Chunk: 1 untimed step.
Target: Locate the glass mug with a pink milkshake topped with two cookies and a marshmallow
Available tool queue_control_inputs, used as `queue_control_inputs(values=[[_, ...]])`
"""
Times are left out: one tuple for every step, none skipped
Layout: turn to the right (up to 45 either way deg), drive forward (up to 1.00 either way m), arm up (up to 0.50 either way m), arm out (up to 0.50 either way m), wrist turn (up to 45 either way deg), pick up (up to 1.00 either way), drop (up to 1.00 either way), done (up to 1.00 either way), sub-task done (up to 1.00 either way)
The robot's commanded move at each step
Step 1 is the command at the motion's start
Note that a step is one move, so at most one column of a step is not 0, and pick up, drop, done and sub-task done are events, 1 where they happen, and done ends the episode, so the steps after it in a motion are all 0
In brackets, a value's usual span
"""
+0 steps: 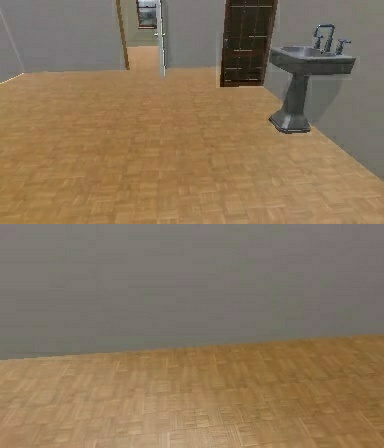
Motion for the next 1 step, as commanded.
queue_control_inputs(values=[[0.0, 1.00, 0.00, 0.00, 0.0, 0.00, 0.00, 0.00, 0.00]])
